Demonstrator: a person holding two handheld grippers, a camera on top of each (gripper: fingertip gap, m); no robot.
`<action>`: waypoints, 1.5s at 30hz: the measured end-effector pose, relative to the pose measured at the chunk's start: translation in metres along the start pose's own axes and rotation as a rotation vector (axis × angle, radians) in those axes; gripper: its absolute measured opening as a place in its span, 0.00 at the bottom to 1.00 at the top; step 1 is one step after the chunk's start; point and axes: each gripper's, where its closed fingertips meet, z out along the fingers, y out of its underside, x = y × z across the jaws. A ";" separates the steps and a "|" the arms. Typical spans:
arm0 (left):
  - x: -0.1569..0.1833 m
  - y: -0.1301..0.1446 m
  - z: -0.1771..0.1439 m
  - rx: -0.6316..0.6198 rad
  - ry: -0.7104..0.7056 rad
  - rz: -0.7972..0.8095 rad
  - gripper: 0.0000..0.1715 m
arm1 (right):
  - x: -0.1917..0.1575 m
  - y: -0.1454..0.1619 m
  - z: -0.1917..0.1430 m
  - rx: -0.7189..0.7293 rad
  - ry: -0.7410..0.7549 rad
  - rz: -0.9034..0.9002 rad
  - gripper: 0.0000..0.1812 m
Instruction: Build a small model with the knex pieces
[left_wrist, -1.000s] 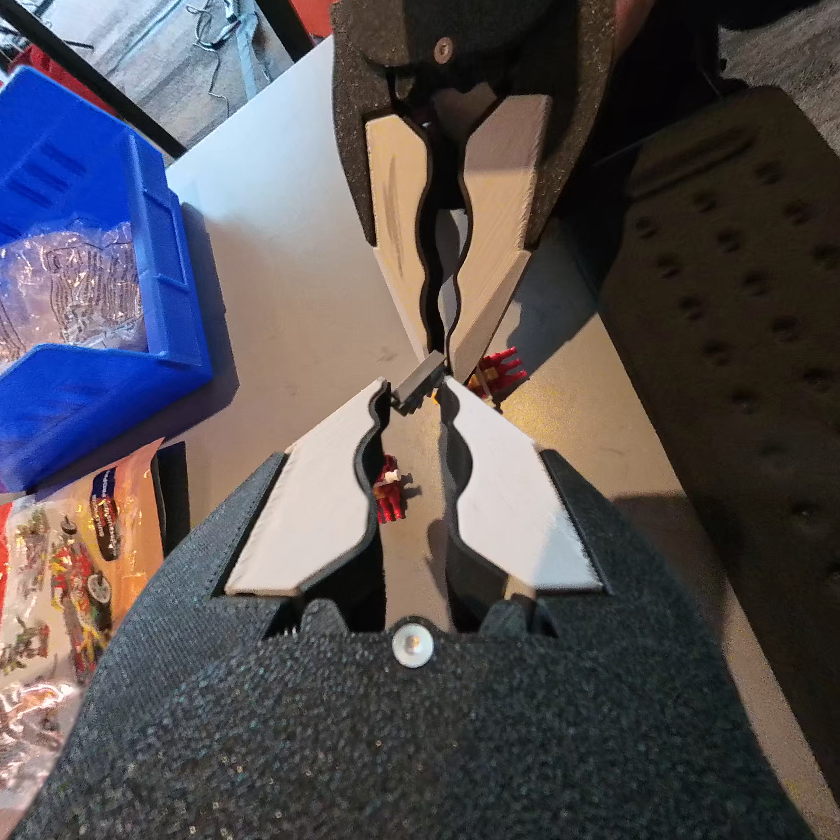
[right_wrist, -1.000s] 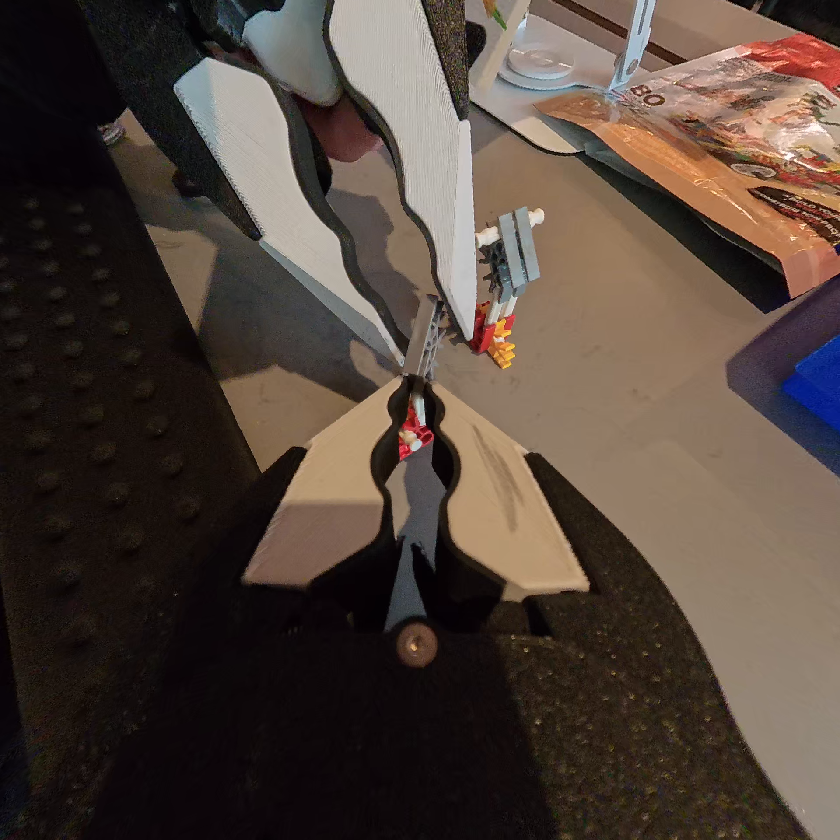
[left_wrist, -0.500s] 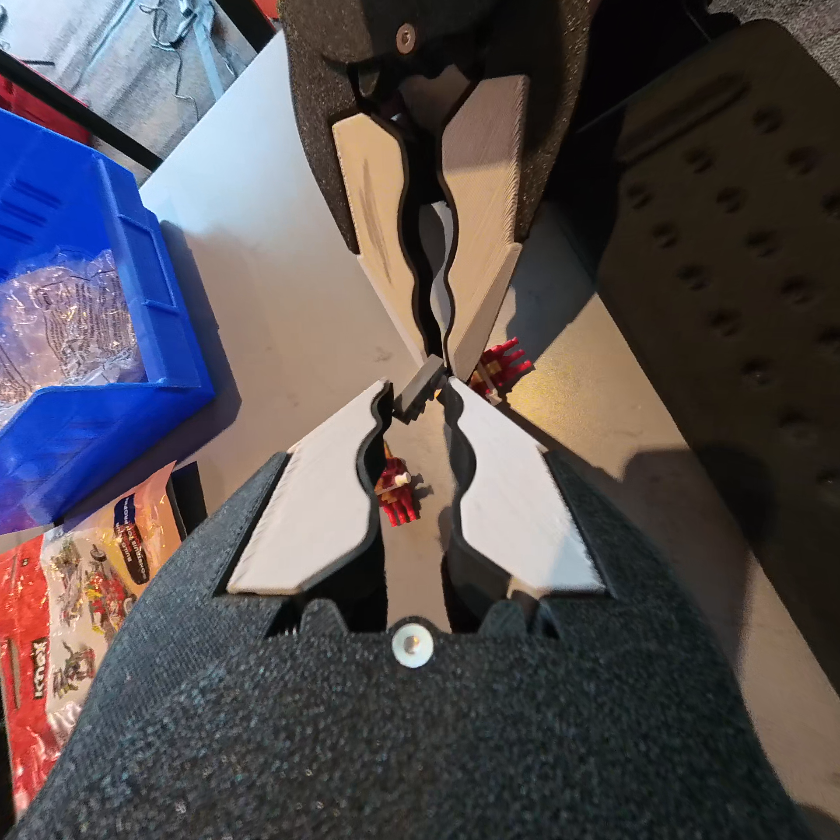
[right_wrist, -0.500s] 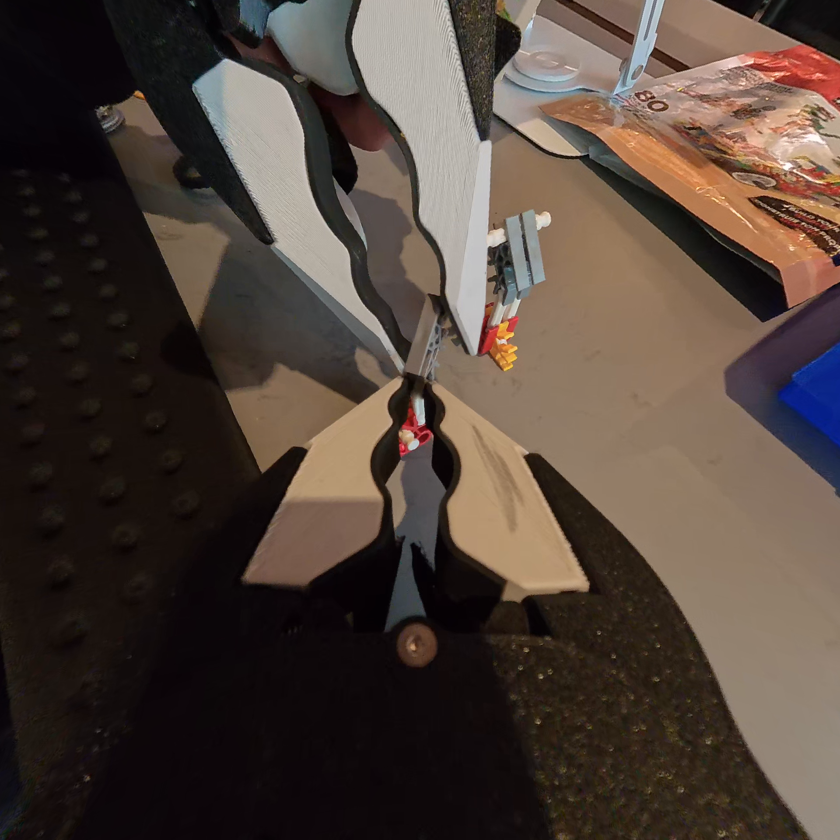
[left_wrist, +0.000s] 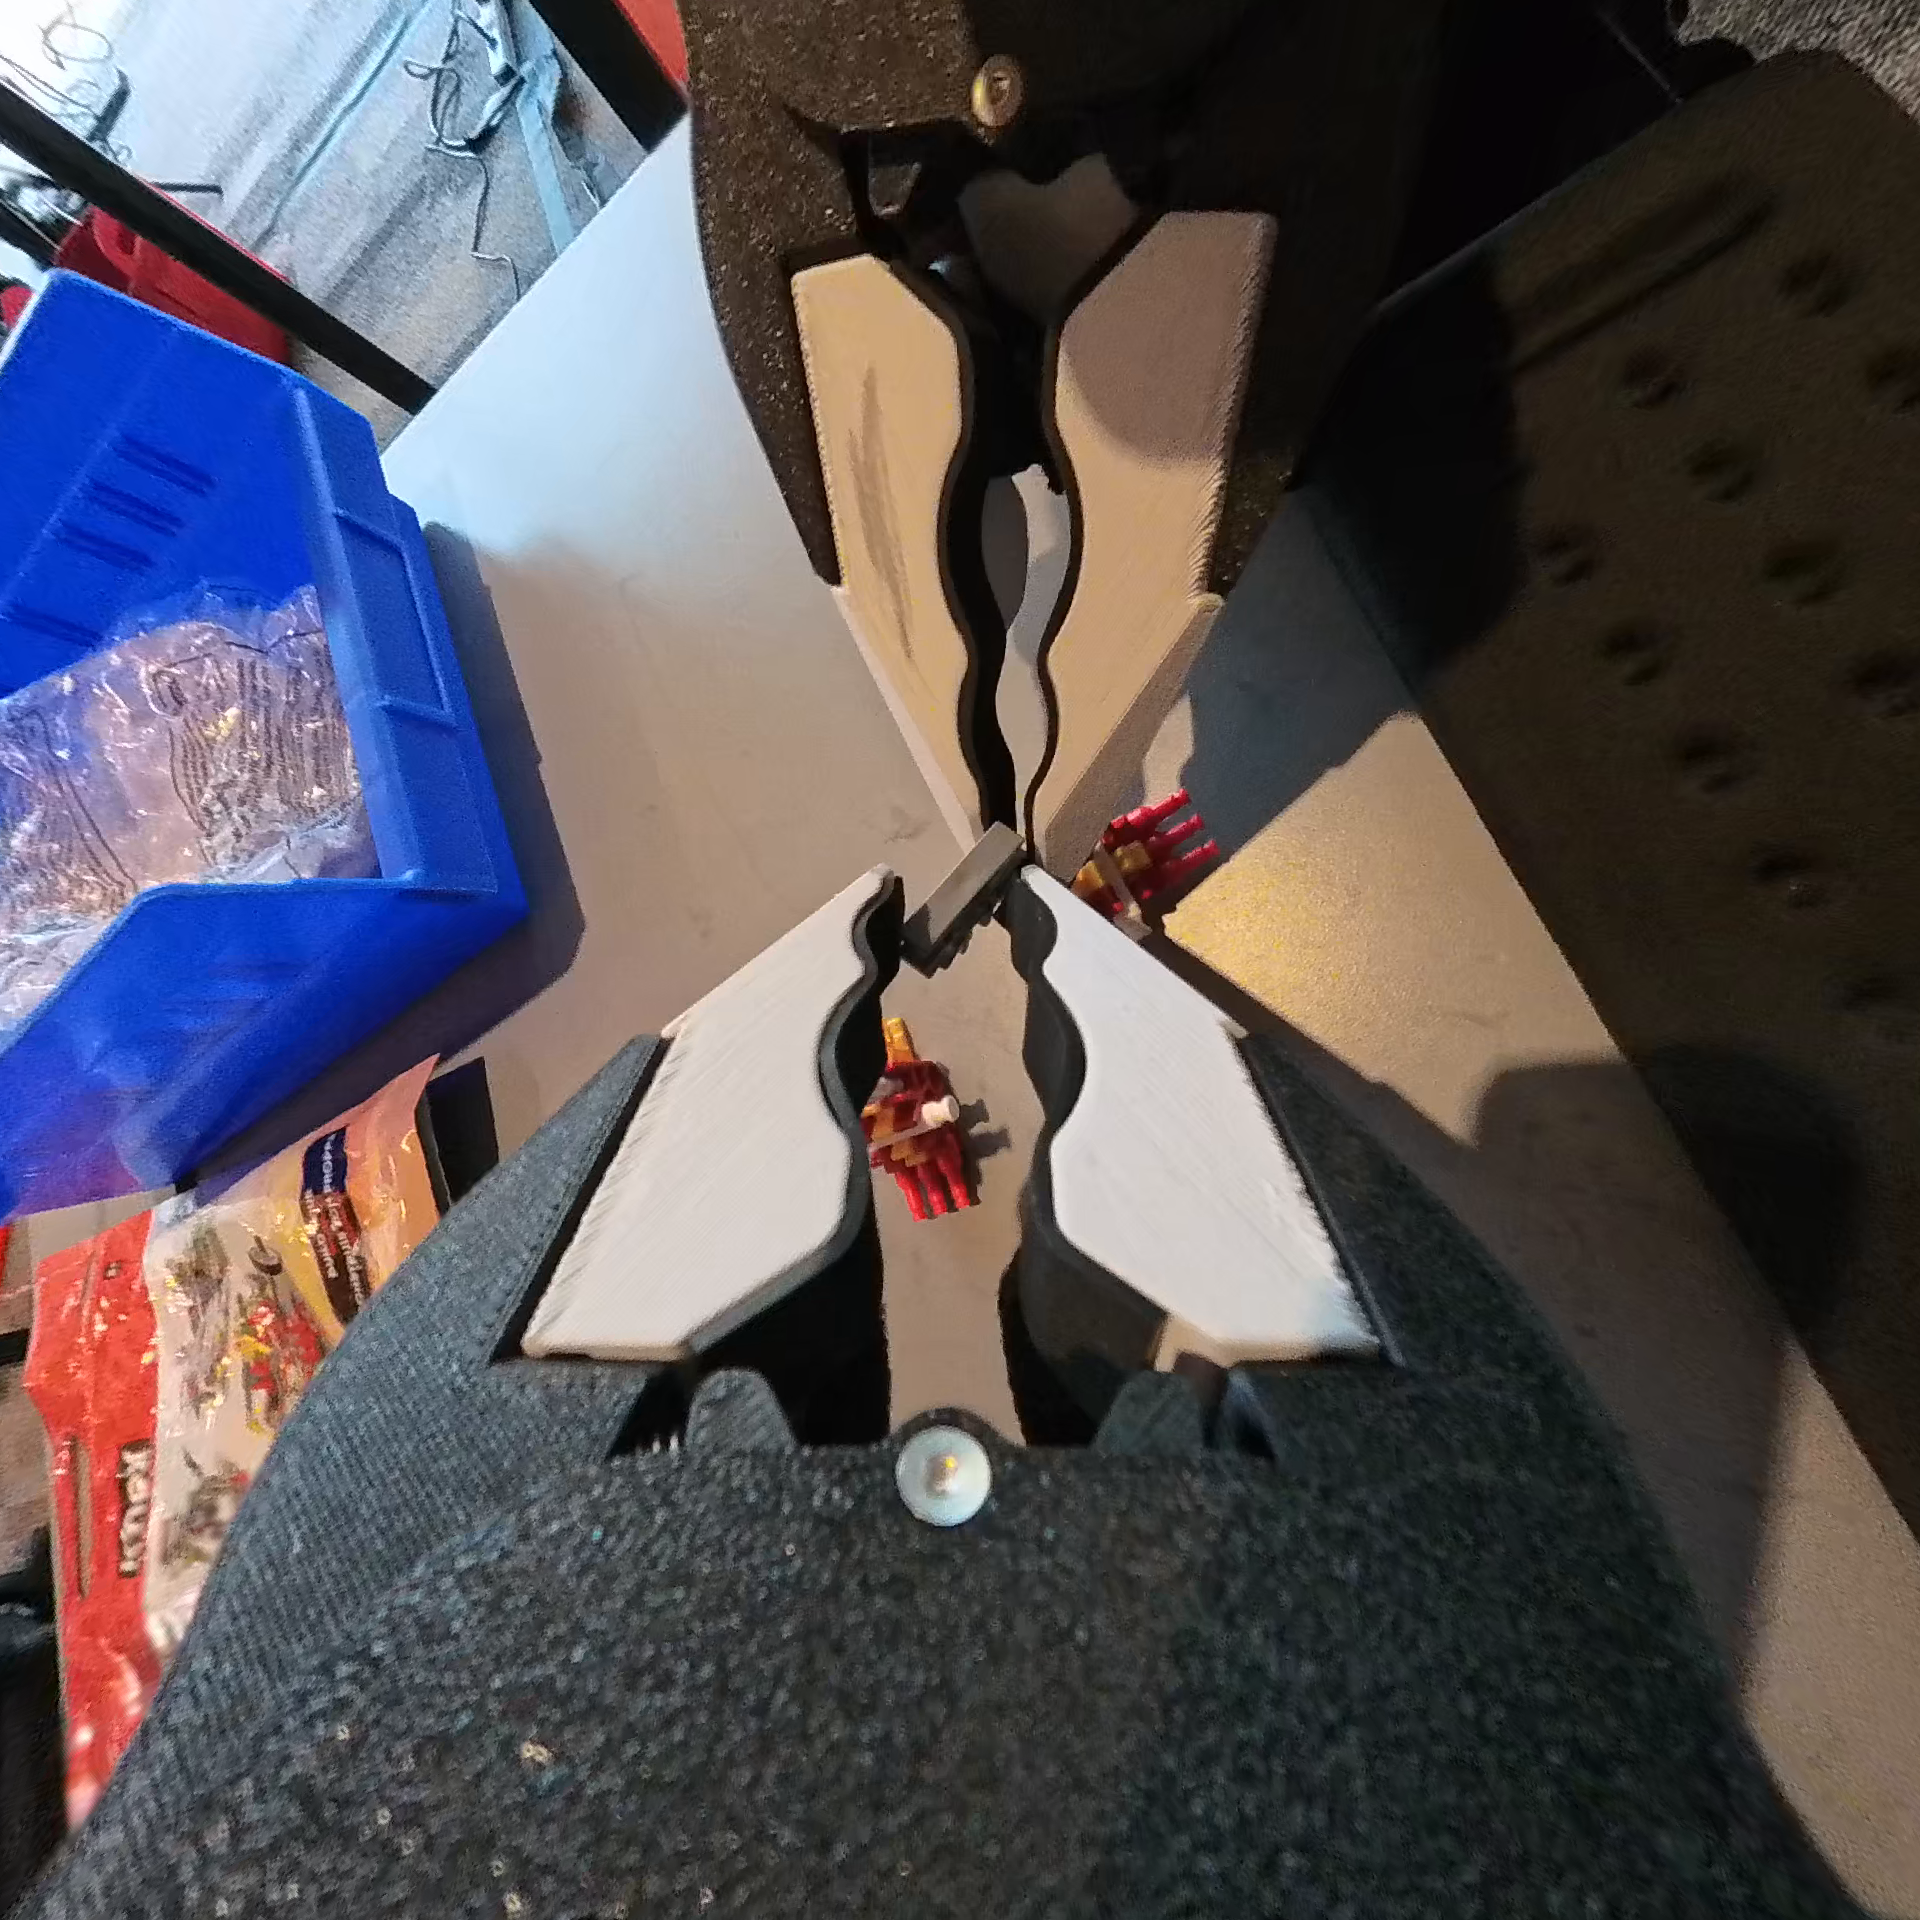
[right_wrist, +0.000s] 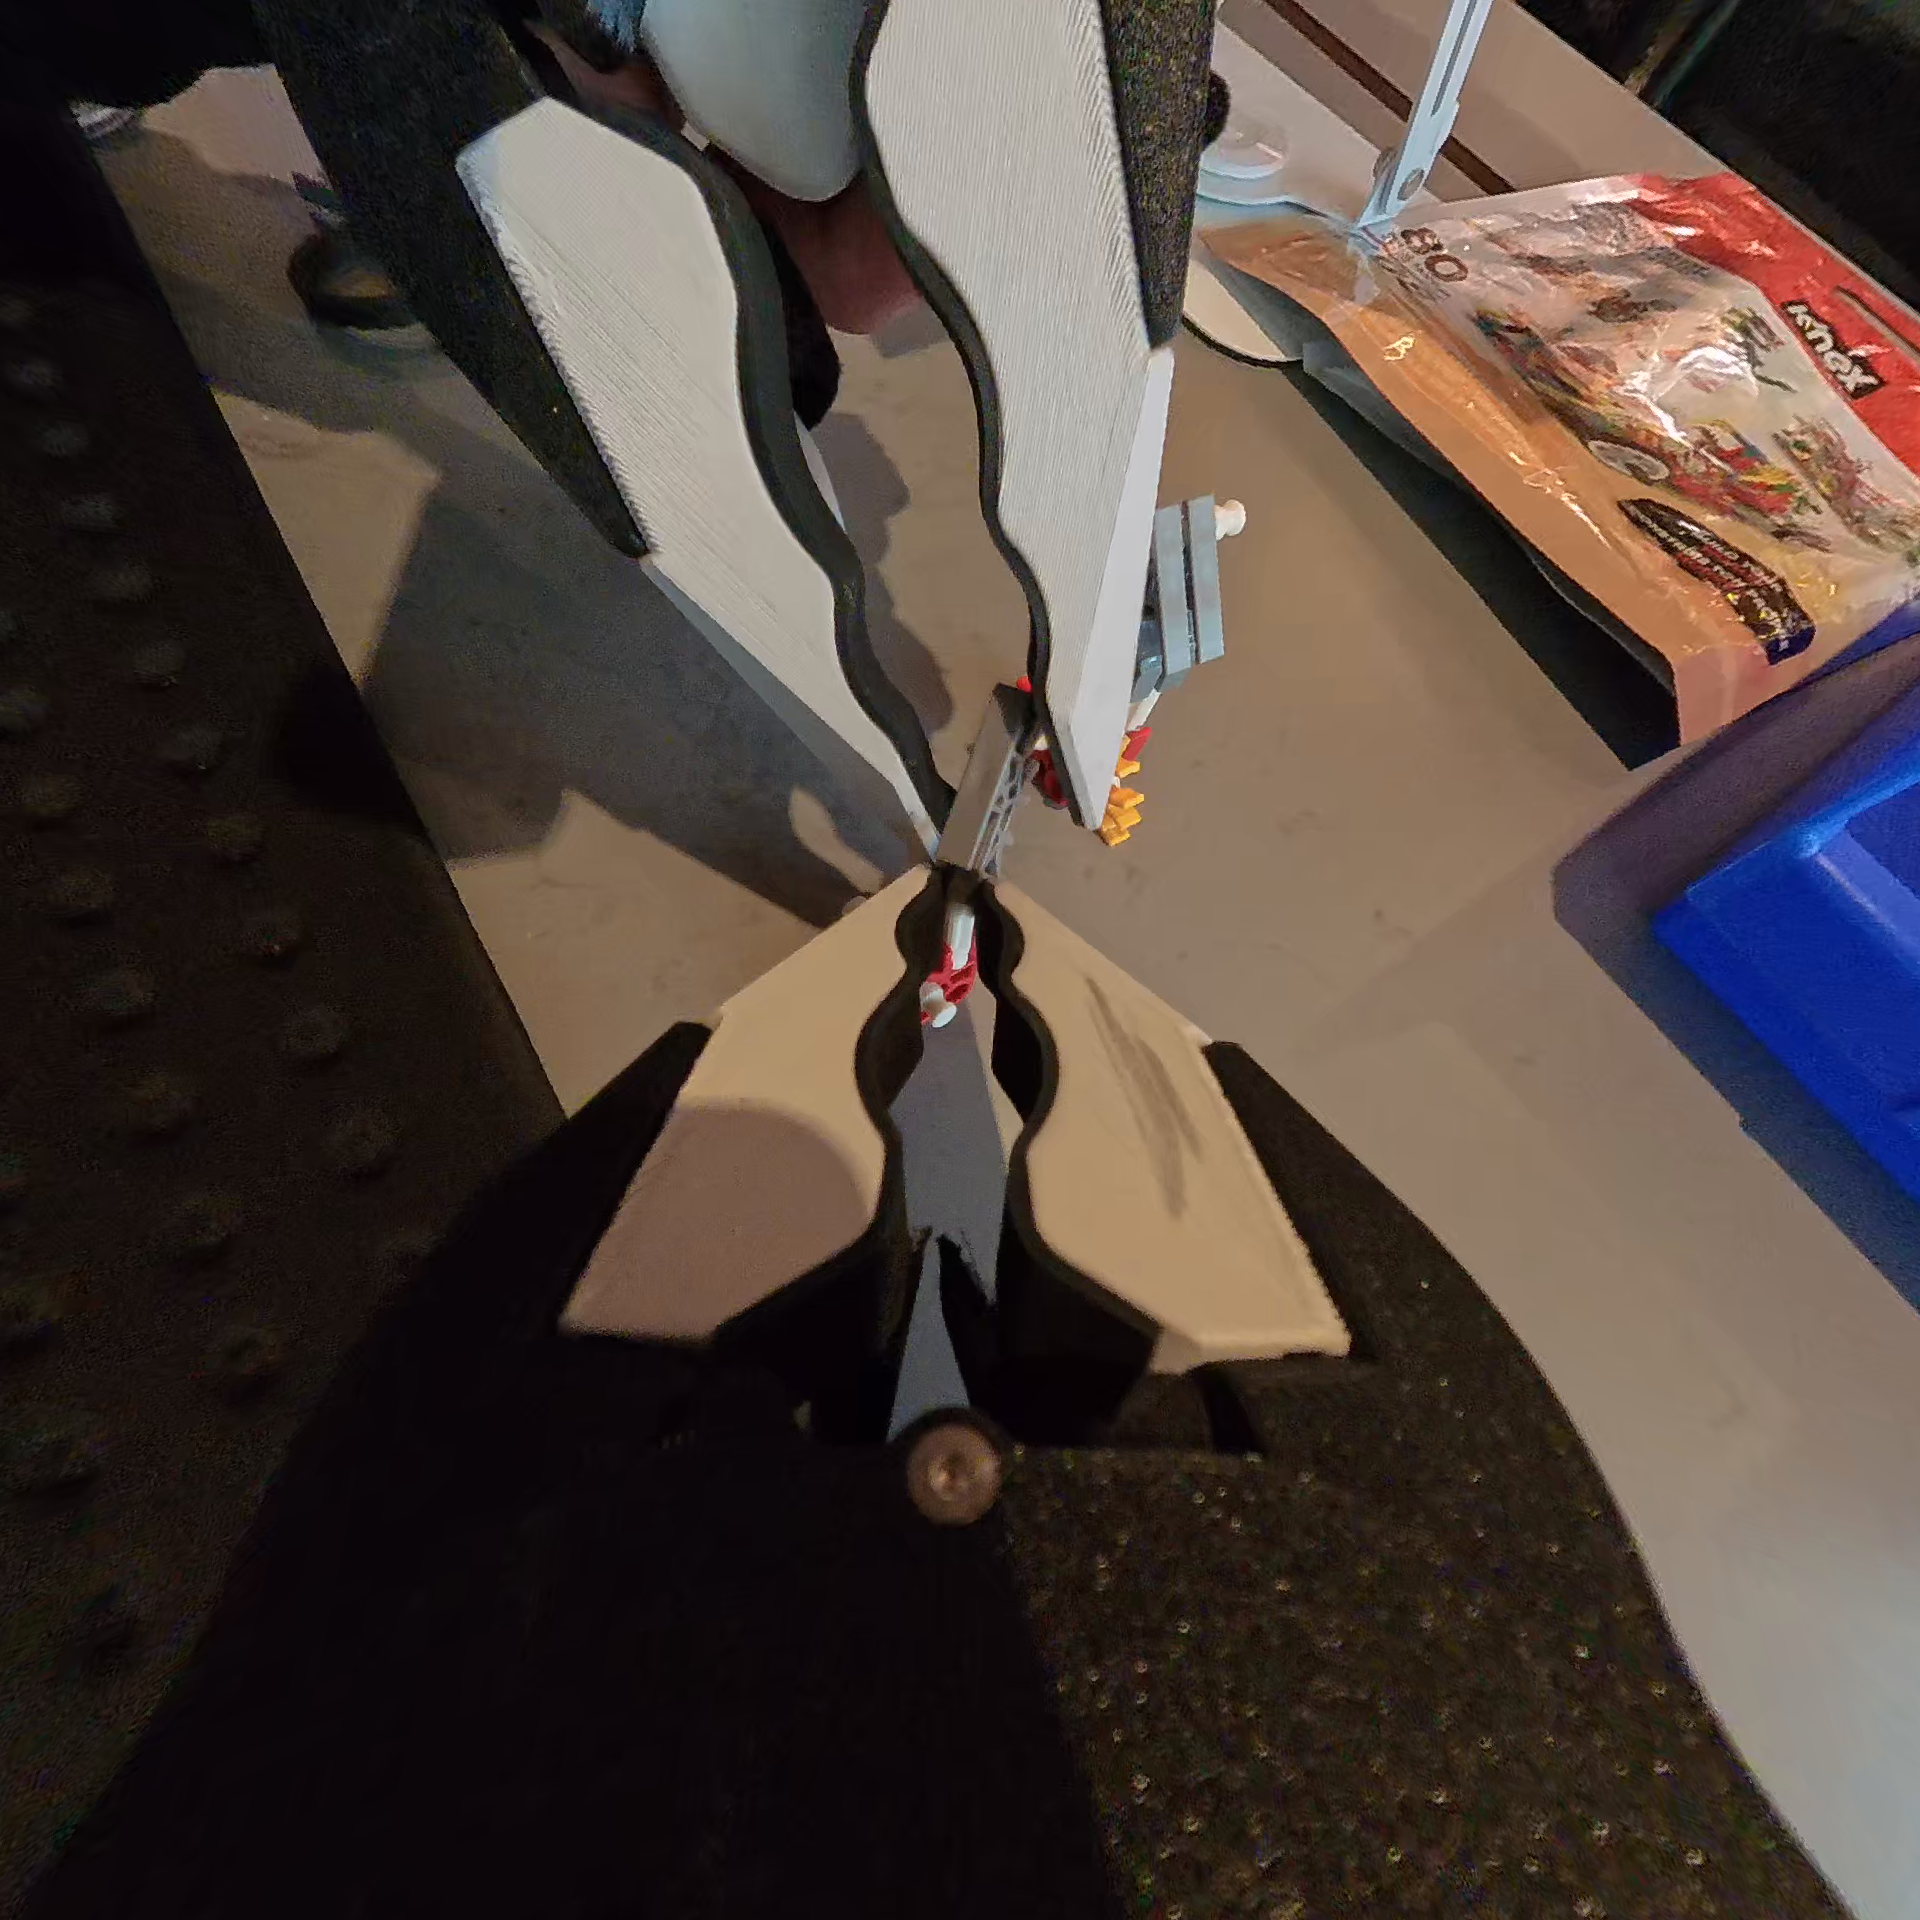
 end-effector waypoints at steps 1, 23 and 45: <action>0.000 0.000 0.000 -0.004 -0.009 0.014 0.11 | 0.000 0.000 0.000 -0.002 0.001 -0.006 0.01; -0.009 0.002 -0.002 0.008 -0.025 -0.157 0.23 | 0.001 0.000 -0.002 0.002 -0.027 0.008 0.03; 0.019 -0.001 -0.015 0.044 0.084 -0.269 0.07 | -0.018 -0.002 0.003 0.035 -0.154 -0.011 0.03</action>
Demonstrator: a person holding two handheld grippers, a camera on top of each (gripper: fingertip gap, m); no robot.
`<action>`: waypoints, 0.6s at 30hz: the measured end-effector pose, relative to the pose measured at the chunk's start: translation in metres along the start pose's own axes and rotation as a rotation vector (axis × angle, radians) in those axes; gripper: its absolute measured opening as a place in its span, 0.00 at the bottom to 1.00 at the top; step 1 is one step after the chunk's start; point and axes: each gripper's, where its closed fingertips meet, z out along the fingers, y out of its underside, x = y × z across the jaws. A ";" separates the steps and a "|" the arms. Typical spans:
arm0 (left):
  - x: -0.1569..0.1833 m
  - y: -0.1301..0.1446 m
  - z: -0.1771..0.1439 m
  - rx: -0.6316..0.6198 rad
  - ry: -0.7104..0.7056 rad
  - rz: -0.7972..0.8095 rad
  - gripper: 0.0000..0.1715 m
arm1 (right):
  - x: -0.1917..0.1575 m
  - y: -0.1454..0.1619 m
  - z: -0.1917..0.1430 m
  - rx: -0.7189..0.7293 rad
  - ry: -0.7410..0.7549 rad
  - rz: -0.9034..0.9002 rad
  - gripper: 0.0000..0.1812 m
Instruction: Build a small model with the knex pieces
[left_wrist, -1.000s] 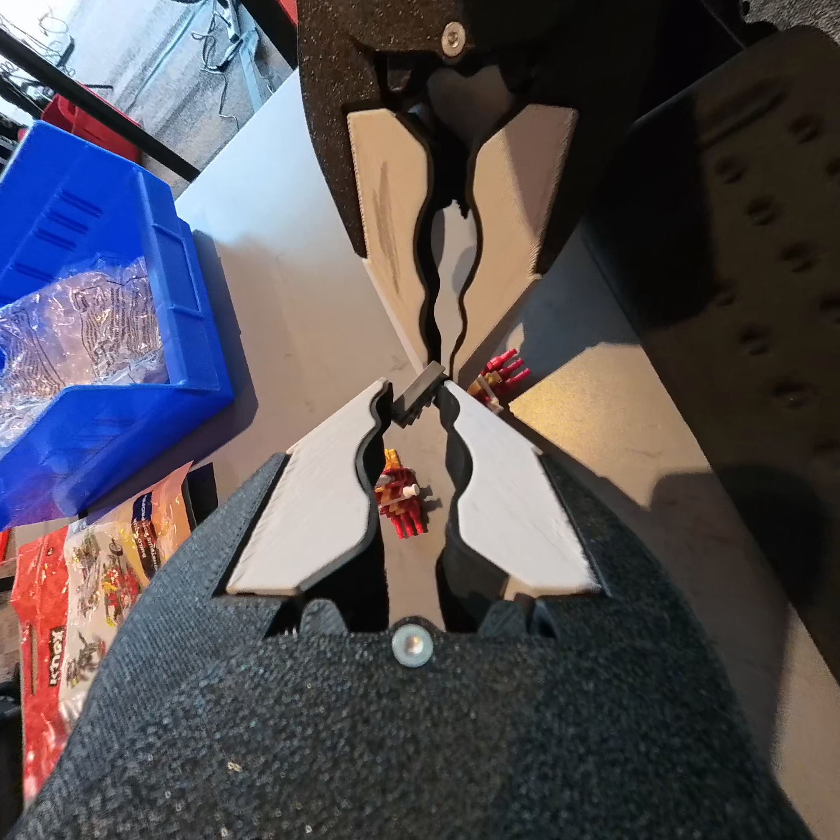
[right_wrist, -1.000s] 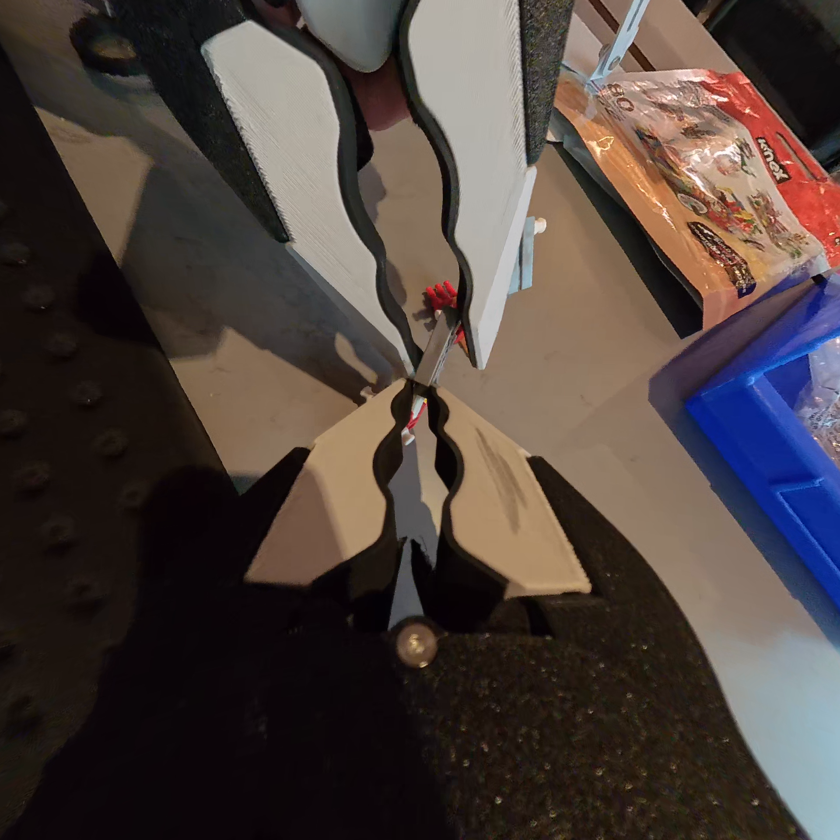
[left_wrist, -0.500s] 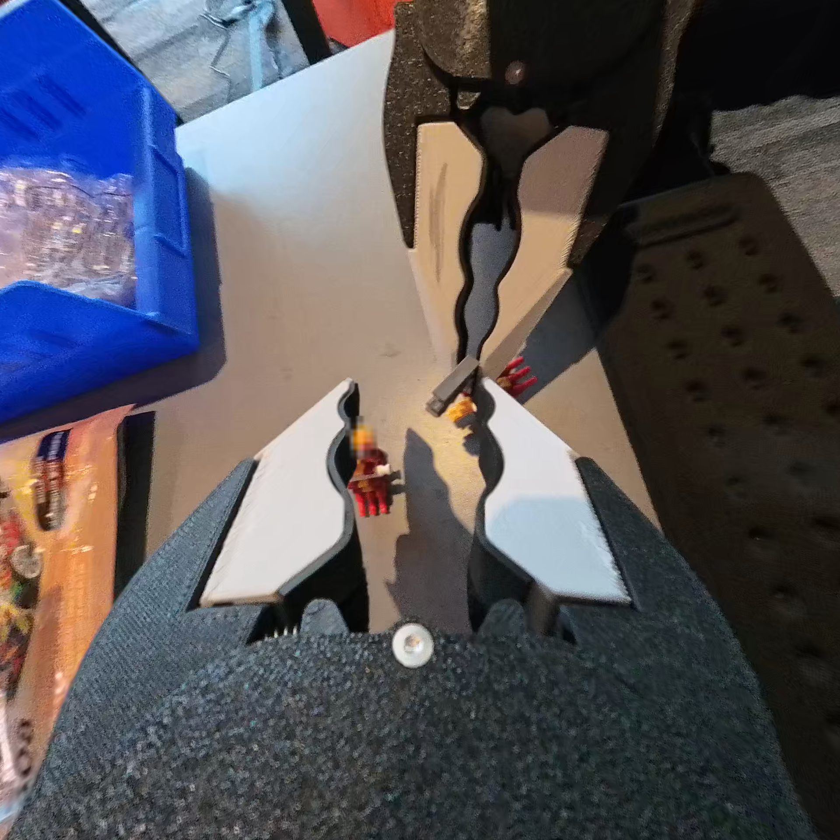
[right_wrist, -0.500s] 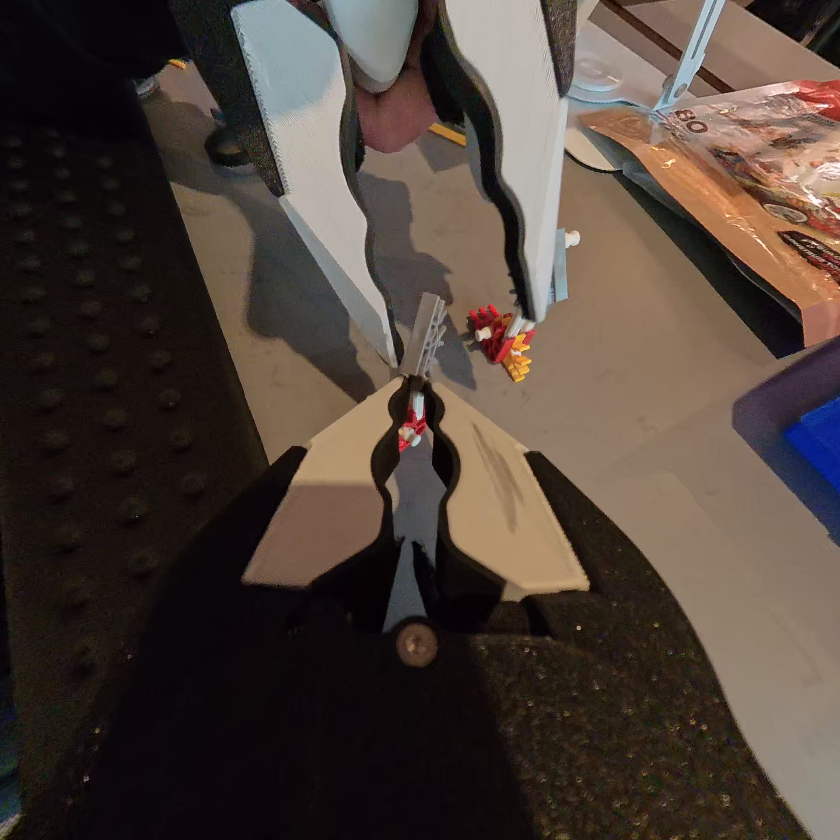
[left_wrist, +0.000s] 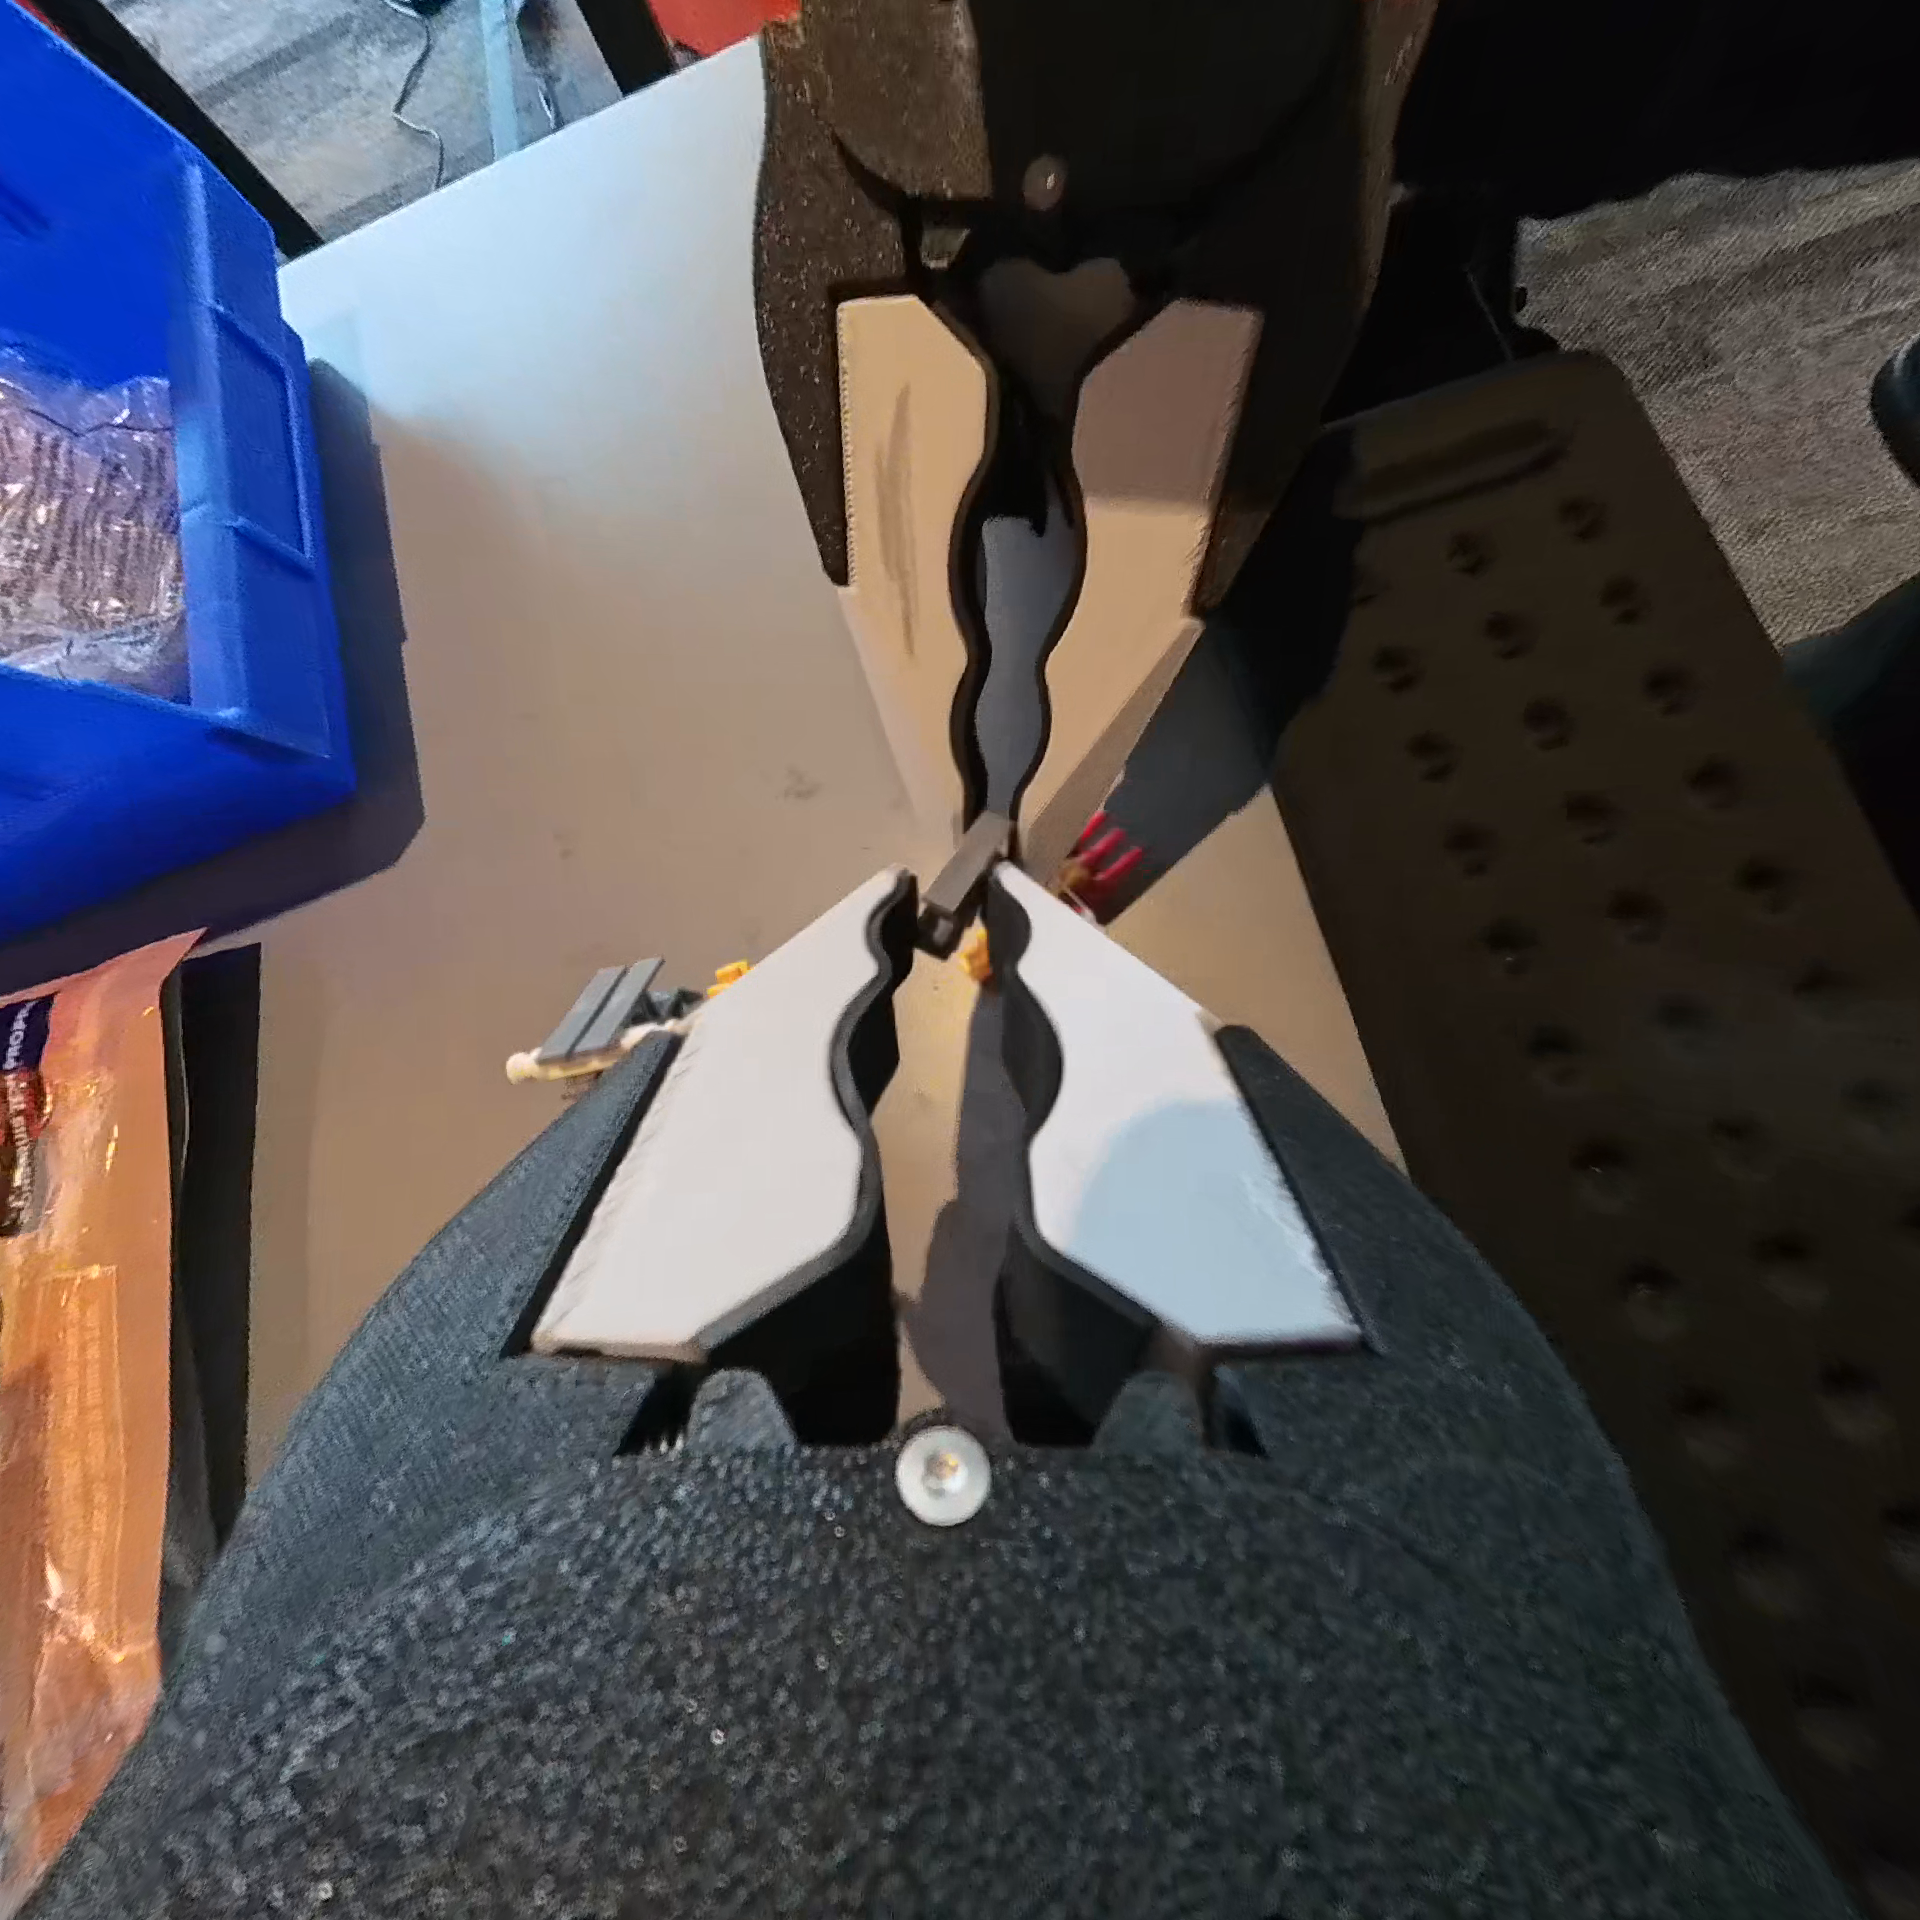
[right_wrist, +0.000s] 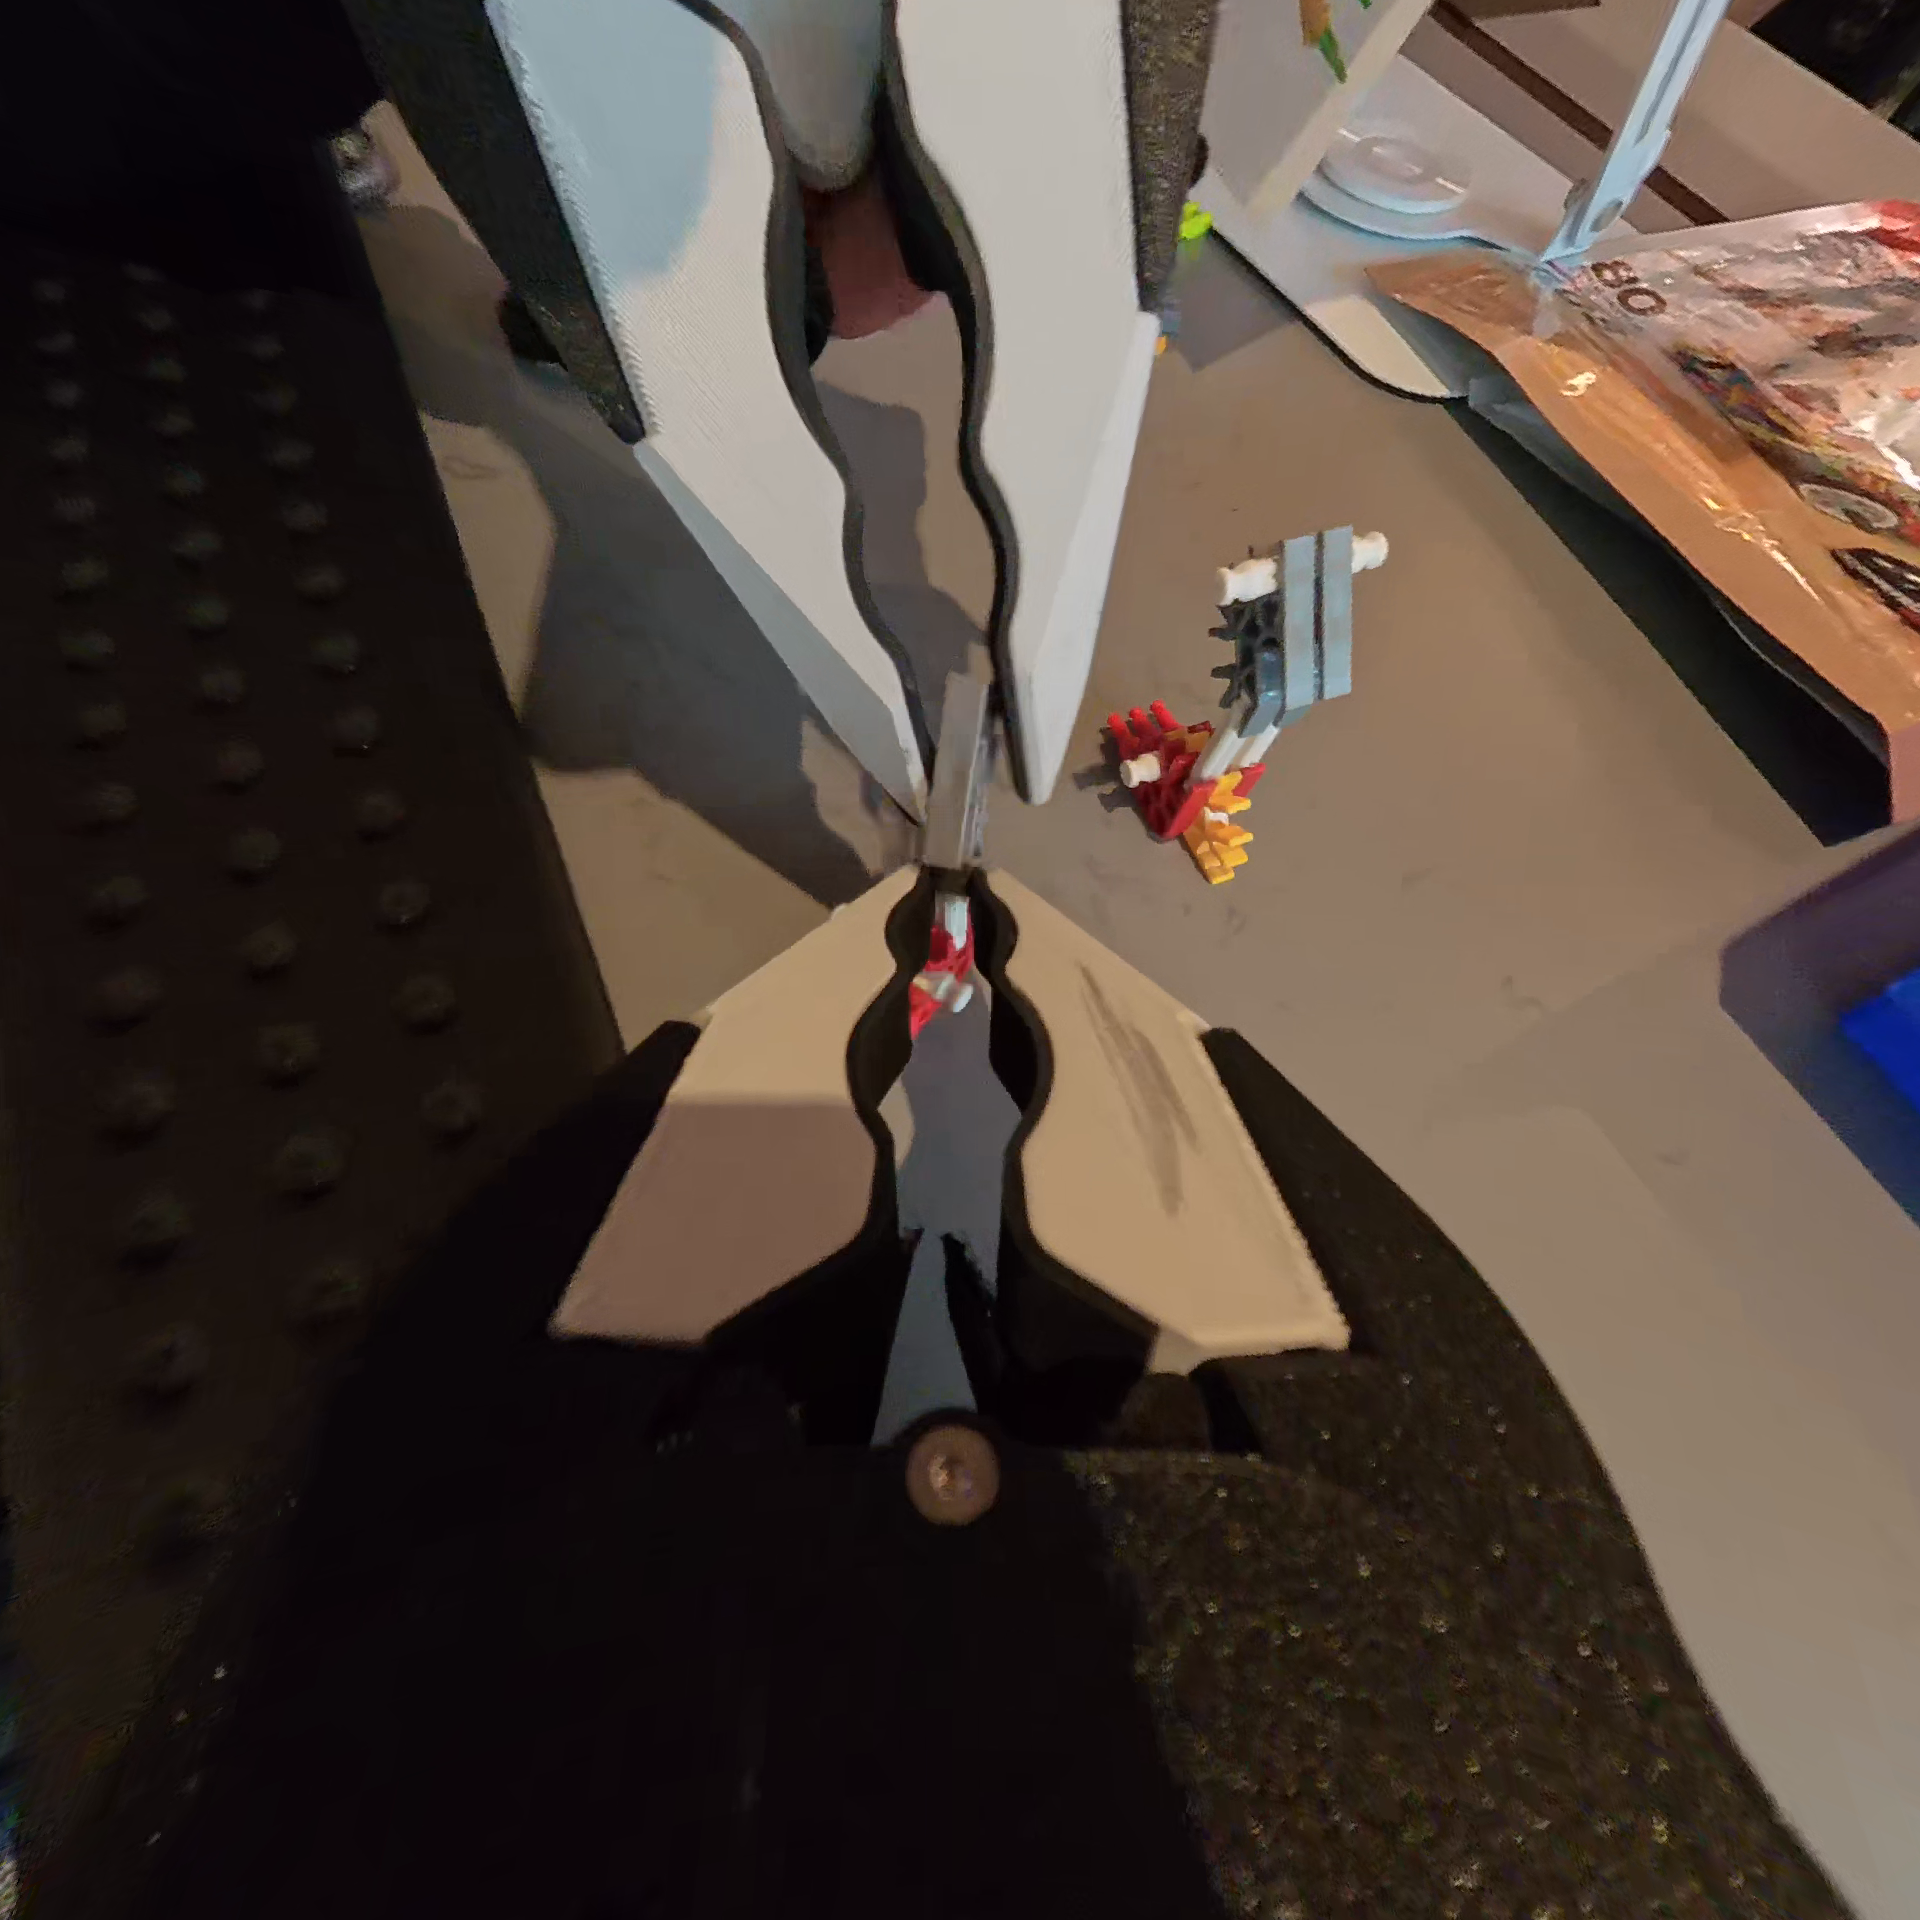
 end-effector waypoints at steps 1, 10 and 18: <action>0.000 -0.001 0.001 0.005 0.011 -0.015 0.06 | 0.002 0.001 0.000 -0.007 0.012 0.002 0.04; -0.010 -0.001 0.005 0.007 -0.011 -0.139 0.03 | 0.003 0.014 -0.001 -0.087 0.119 0.033 0.22; -0.012 -0.003 0.008 -0.001 0.050 -0.167 0.03 | 0.010 0.020 0.006 -0.133 0.123 0.048 0.11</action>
